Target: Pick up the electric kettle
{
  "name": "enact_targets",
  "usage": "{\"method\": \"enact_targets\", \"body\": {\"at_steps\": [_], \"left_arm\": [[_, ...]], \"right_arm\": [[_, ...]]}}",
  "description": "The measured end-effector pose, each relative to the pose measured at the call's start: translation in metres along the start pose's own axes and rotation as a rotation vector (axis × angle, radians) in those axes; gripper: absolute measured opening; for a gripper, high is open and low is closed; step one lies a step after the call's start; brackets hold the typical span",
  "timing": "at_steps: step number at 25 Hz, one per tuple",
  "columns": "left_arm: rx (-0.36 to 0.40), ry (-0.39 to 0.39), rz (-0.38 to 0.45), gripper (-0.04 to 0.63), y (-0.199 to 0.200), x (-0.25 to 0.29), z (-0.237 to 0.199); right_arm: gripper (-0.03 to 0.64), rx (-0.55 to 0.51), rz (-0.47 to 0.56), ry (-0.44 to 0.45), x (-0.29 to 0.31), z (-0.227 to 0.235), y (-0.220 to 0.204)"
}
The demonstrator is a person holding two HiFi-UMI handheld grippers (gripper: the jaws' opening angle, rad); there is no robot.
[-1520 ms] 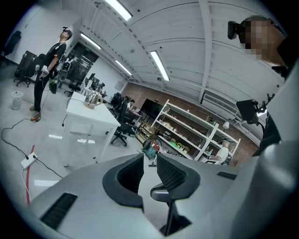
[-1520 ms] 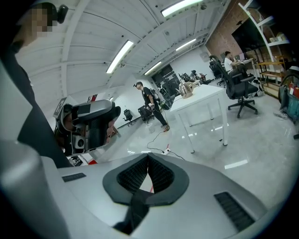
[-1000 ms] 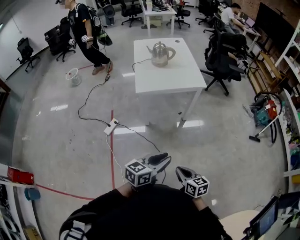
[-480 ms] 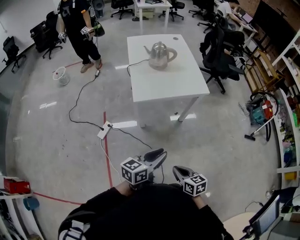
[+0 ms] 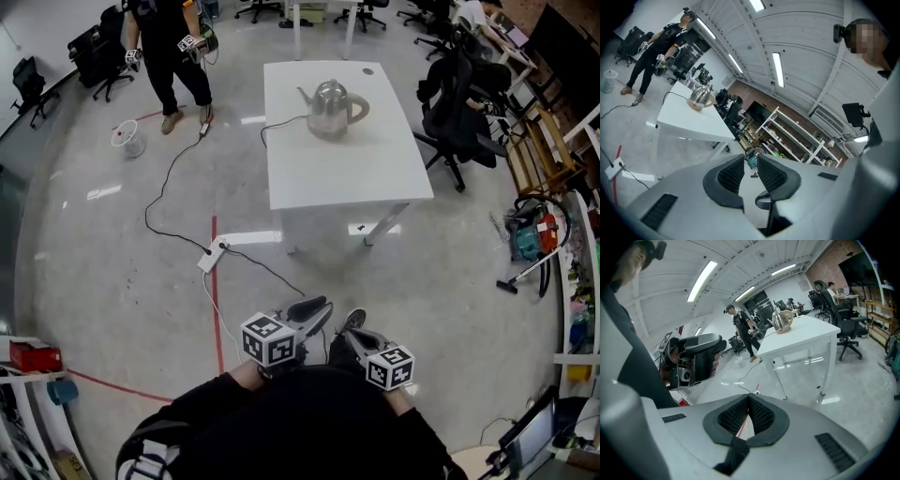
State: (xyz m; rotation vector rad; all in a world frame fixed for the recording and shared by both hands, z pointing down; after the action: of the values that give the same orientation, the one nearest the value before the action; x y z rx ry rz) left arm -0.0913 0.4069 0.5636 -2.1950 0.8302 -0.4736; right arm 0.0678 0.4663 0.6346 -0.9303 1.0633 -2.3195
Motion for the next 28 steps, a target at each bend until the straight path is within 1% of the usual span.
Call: {"method": "enact_targets", "body": {"at_steps": [2, 5, 7, 9, 12, 16, 20, 25, 28], "left_arm": [[0.022, 0.036, 0.026, 0.100, 0.009, 0.017, -0.007], [0.060, 0.096, 0.093, 0.100, 0.033, 0.048, -0.007], [0.084, 0.111, 0.121, 0.100, 0.045, 0.075, 0.001], [0.119, 0.104, 0.118, 0.100, 0.051, 0.104, 0.011], [0.150, 0.097, 0.108, 0.100, 0.054, 0.141, 0.021], [0.135, 0.123, 0.105, 0.100, 0.051, 0.182, 0.028], [0.140, 0.112, 0.070, 0.100, 0.043, 0.217, 0.037], [0.133, 0.124, 0.045, 0.100, 0.043, 0.243, 0.036], [0.126, 0.126, 0.037, 0.100, 0.044, 0.256, 0.027]], "right_arm": [[0.014, -0.017, 0.011, 0.025, 0.012, 0.022, 0.018], [0.014, -0.056, 0.029, 0.073, 0.024, 0.055, 0.057], [0.014, -0.089, 0.044, 0.099, 0.024, 0.077, 0.086], [0.014, -0.106, 0.061, 0.111, 0.023, 0.099, 0.109], [0.014, -0.094, 0.071, 0.129, 0.021, 0.131, 0.129], [0.014, -0.058, 0.075, 0.150, 0.012, 0.170, 0.145], [0.014, -0.010, 0.102, 0.151, 0.004, 0.204, 0.158], [0.014, 0.024, 0.113, 0.147, 0.004, 0.227, 0.166], [0.014, 0.034, 0.106, 0.149, 0.012, 0.239, 0.171]]}}
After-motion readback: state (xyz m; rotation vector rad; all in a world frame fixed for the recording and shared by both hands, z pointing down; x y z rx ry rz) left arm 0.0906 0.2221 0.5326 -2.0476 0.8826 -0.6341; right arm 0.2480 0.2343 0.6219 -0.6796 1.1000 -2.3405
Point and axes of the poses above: the fingertips, and each gripper's own axes: x forward along the fingers, z to its right, y out of its top, the point moved 6 cm from there along -x, backward along the fingers, and after that the axes turned 14 degrees about z, right-handed, at the moved point
